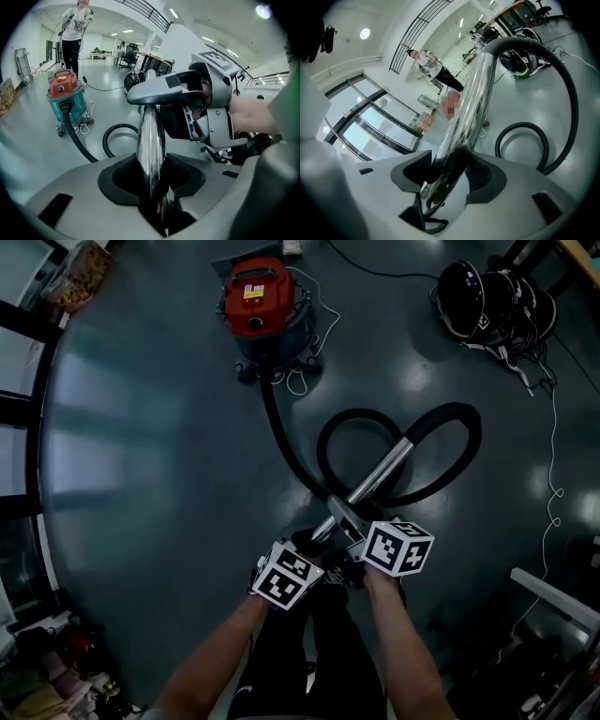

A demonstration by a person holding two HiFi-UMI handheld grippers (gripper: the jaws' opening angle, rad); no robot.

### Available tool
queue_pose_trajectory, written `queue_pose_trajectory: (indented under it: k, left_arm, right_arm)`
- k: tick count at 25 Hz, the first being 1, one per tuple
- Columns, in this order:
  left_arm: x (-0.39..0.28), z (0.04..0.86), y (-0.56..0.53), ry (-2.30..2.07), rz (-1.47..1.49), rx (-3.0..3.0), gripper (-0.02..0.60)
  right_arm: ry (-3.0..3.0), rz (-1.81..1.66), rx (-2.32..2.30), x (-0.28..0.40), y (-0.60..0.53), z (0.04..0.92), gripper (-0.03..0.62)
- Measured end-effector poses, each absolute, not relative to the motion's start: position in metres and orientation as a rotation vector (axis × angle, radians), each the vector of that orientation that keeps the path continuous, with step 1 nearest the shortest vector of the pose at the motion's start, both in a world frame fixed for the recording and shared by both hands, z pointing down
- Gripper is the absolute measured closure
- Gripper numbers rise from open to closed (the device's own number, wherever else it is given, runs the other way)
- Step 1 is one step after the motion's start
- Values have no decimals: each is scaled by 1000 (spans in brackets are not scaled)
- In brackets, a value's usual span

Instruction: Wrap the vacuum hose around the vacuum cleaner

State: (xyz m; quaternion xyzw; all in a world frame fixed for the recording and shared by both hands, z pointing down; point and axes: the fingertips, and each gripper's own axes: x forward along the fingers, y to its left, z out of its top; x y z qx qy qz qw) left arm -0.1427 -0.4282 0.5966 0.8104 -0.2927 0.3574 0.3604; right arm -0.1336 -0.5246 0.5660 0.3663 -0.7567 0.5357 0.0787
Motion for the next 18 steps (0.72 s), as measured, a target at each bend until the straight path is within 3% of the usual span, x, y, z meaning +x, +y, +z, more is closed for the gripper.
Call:
queue_pose_trajectory:
  k: [3,7,18]
  left_arm:
    - [-138,604,-417,-662,962,2082,420]
    - [-157,604,-398,-571,1017,2053,364]
    - [-166,567,-449,-625,1082,2214,364]
  right_arm:
    - [-2252,1560,1078,-126,-522,572,370]
    - [-2235,1472,1054,-119,-523,580,372]
    - [-2217,1165,877,-119,-501,592,373]
